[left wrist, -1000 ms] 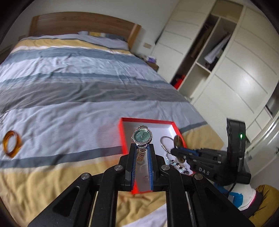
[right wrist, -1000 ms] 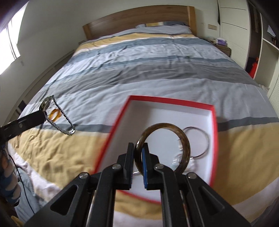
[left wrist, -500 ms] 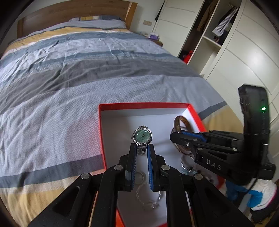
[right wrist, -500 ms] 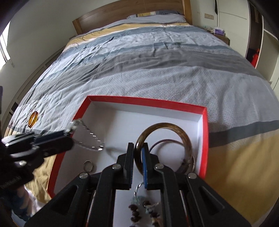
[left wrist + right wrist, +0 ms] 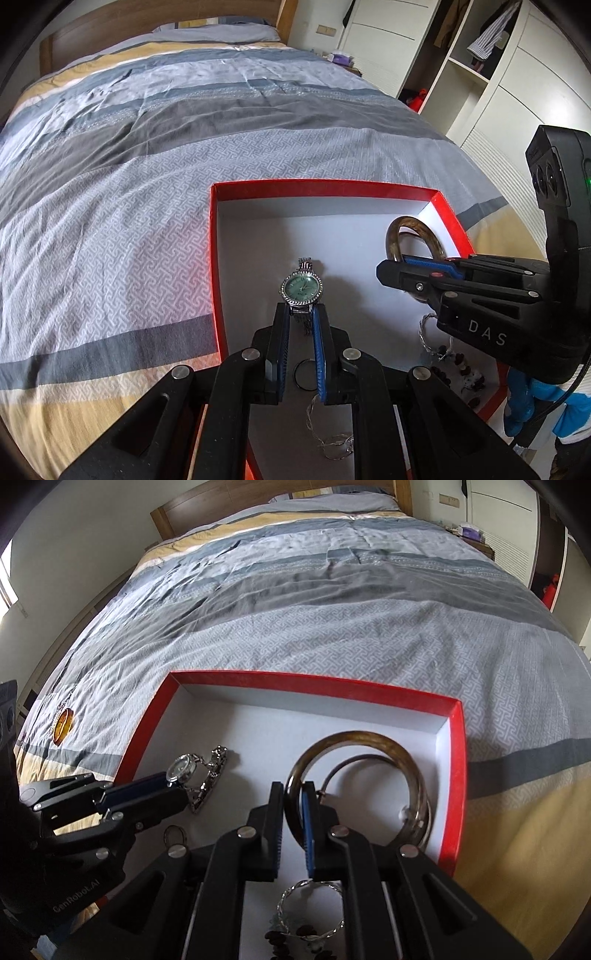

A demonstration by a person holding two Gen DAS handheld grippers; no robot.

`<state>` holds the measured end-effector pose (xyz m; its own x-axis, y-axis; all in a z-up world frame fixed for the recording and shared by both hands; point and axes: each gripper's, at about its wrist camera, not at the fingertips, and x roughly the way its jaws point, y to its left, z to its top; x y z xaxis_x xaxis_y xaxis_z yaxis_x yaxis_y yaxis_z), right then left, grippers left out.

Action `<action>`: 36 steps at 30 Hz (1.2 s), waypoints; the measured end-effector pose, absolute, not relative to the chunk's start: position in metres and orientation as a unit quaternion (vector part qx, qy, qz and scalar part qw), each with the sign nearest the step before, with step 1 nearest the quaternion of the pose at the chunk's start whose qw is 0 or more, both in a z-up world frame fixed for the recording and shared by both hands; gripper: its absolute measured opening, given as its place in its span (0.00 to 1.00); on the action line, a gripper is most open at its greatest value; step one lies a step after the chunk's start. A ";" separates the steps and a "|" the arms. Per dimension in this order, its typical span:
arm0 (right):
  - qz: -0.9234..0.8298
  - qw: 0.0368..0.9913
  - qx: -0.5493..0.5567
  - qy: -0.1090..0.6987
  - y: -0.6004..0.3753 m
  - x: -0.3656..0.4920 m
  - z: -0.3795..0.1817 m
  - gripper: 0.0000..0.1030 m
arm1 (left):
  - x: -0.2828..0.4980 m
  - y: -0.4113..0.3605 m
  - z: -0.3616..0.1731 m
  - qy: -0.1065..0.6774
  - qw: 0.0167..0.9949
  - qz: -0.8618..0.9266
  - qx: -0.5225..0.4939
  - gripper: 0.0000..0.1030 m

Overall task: Organize jewelry
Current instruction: 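Carry watch and brown bangle into the red box and open both tools, then withdraw both tools from the box toward the necklace and amber bangle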

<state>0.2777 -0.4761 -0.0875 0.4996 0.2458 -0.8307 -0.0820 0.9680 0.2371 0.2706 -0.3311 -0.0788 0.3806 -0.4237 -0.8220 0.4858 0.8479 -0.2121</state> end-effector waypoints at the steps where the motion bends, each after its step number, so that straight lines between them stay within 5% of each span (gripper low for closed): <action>1: 0.095 0.862 0.084 0.491 -0.477 0.277 -0.087 0.10 | 0.270 -0.330 -0.078 0.485 0.830 -0.274 0.031 0.12; 7: 0.087 0.865 0.082 0.487 -0.476 0.268 -0.077 0.32 | 0.266 -0.325 -0.071 0.480 0.834 -0.269 0.029 0.22; 13: 0.066 0.874 0.087 0.473 -0.485 0.248 -0.058 0.32 | 0.254 -0.314 -0.052 0.469 0.839 -0.275 0.022 0.29; 24: 0.037 0.890 0.100 0.444 -0.475 0.185 -0.018 0.32 | 0.201 -0.268 0.000 0.423 0.875 -0.235 0.012 0.57; 36: 0.063 0.899 0.106 0.419 -0.408 0.119 0.010 0.36 | 0.124 -0.191 0.041 0.368 0.917 -0.156 0.016 0.66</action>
<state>0.1190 -0.4080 0.0099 0.6403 0.2029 -0.7409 -0.0252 0.9695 0.2437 0.1244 -0.1910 0.0412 0.6811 -0.2744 -0.6789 0.2986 0.9506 -0.0847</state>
